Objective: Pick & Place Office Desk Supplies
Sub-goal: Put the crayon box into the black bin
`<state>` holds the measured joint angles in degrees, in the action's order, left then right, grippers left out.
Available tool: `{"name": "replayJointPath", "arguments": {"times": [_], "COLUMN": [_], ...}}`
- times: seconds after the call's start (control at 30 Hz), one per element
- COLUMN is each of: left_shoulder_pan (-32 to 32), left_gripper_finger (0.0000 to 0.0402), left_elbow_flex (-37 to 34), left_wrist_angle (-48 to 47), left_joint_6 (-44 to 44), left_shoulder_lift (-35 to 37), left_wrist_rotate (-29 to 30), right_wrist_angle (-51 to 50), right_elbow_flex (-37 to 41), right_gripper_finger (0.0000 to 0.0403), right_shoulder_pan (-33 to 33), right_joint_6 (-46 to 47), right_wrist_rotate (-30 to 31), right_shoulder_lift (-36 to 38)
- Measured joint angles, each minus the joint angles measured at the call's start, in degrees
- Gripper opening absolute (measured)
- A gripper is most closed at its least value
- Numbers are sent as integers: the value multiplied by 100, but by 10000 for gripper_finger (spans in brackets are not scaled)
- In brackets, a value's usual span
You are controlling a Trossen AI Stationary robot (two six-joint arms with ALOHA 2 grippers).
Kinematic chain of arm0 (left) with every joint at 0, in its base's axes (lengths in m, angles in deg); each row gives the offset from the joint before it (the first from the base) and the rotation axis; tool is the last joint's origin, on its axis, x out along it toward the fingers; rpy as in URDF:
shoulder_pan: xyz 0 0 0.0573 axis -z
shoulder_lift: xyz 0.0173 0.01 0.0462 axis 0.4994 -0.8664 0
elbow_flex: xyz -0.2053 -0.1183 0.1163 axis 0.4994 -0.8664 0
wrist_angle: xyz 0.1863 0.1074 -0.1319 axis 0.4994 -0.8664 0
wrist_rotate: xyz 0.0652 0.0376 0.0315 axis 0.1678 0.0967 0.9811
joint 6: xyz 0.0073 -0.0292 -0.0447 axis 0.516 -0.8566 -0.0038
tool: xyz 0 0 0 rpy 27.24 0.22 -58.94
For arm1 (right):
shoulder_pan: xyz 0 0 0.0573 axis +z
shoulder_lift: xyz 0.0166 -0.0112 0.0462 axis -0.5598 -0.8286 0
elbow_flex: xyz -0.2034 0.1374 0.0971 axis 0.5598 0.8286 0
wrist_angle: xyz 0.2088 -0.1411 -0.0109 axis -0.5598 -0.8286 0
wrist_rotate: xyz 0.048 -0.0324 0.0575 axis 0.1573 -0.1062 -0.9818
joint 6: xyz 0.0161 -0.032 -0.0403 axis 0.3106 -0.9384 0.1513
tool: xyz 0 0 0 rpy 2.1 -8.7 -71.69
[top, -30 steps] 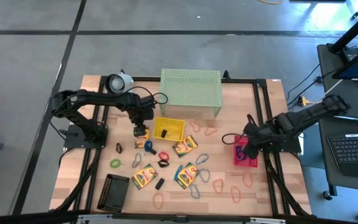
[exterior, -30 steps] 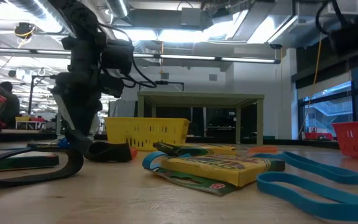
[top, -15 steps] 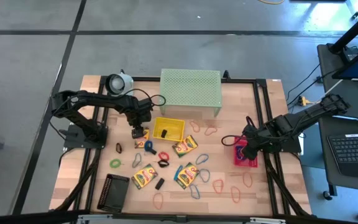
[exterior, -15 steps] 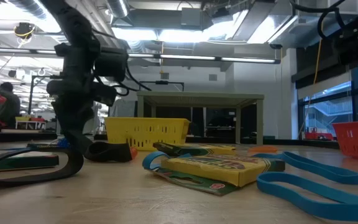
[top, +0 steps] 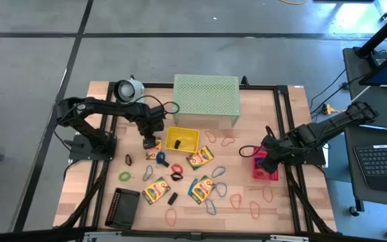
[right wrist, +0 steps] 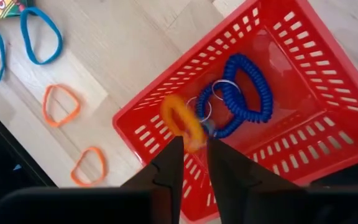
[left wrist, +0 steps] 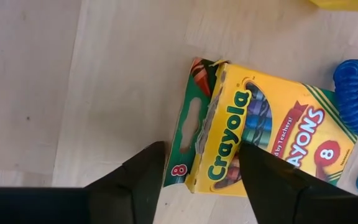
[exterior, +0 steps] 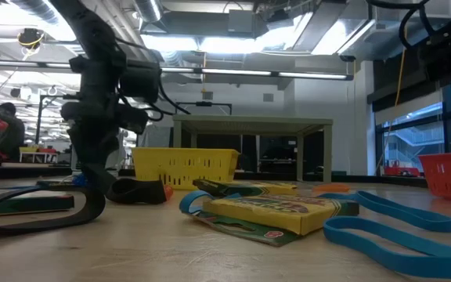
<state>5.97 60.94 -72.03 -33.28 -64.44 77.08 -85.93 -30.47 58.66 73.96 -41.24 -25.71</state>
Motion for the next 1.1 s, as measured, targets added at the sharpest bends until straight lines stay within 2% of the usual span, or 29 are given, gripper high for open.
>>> {"name": "replayJointPath", "arguments": {"times": [0.23, 0.43, 0.7, 0.87, 1.1], "left_shoulder_pan": [-9, -11, -11, -4, -1], "left_gripper_finger": [96, 9, 2, 1, 1], "left_elbow_flex": [-7, -9, 20, 324, 839], "left_wrist_angle": [42, 118, -59, -639, -1483], "left_joint_6": [118, 169, 52, 84, 80], "left_shoulder_lift": [-97, -111, -119, -116, 178], "left_wrist_rotate": [-159, -240, -325, -478, -261], "right_wrist_angle": [-50, -334, -528, -615, -727], "right_elbow_flex": [-317, -717, -1152, -1404, -1485], "right_gripper_finger": [81, 82, 82, 82, 82], "right_shoulder_pan": [-2, 0, -2, -2, -2], "right_joint_6": [-84, -104, -126, -260, -301], "right_wrist_rotate": [24, 357, 647, 866, 970], "right_shoulder_lift": [1, 2, 2, 4, 4]}}
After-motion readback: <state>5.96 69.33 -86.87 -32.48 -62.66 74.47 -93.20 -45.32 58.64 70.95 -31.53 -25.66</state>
